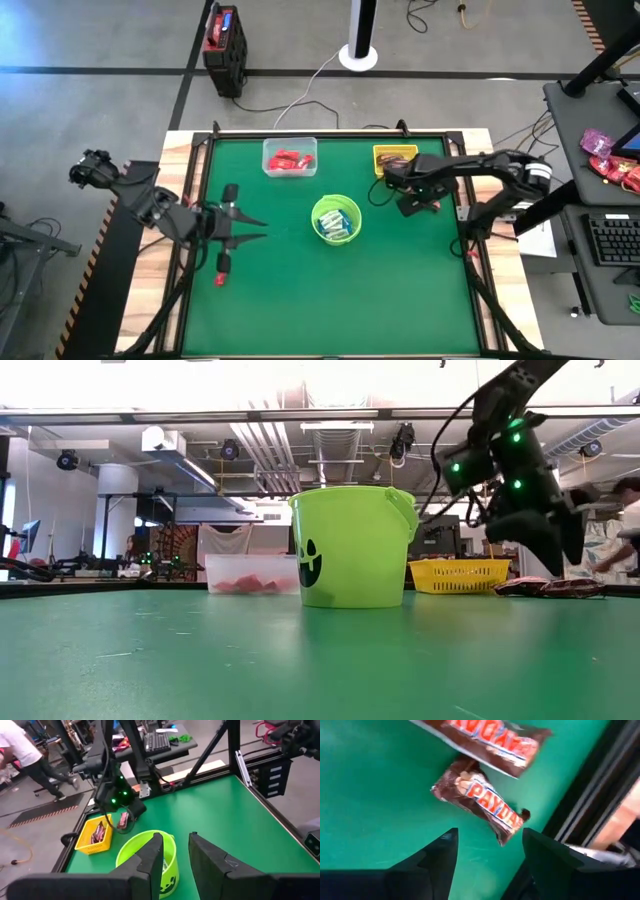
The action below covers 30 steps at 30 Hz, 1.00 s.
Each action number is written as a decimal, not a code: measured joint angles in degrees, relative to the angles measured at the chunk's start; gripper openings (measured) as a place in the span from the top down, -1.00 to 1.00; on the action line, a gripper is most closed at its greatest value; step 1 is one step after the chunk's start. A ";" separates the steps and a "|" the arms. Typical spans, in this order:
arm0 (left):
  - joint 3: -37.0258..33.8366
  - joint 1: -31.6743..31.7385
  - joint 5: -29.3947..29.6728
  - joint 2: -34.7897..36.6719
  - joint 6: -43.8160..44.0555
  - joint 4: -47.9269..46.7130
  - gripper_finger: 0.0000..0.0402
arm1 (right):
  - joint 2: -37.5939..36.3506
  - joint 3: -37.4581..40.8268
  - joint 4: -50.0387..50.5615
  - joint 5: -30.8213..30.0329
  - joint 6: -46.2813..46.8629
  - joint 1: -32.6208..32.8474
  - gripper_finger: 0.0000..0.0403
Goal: Sort candy by brand, put in halloween buckets
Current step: Put the brown chocolate into the yellow bin
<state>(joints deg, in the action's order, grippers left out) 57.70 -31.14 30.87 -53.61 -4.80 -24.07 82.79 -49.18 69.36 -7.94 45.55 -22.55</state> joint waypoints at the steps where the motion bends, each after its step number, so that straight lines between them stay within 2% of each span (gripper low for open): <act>1: -0.30 0.00 0.04 0.32 0.00 -0.02 0.62 | 0.85 0.08 -0.10 0.00 -1.60 0.00 -0.07; 7: -0.89 0.00 0.12 0.07 -0.04 0.12 0.62 | 5.87 0.20 -1.86 -1.09 -12.02 -0.17 -0.06; 13: -0.89 0.00 0.12 -1.51 -0.17 0.61 0.62 | 10.38 0.21 -2.22 -3.91 -14.90 -0.26 0.04; 17: -0.89 0.00 0.10 -2.40 0.48 0.71 0.62 | 12.11 0.21 -2.64 -4.09 -15.88 -0.26 0.23; 25: -0.89 0.00 0.09 -3.83 2.36 0.92 0.62 | 11.55 -0.25 -2.02 -2.48 -14.99 -0.10 0.74; 30: -0.87 0.00 0.09 -4.37 3.13 0.84 0.62 | 6.06 -2.41 3.88 -0.08 -10.25 2.36 0.81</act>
<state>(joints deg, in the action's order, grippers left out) 56.84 -31.14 30.96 -57.98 -1.66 -23.23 88.85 -51.59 73.24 -8.02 35.30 -20.19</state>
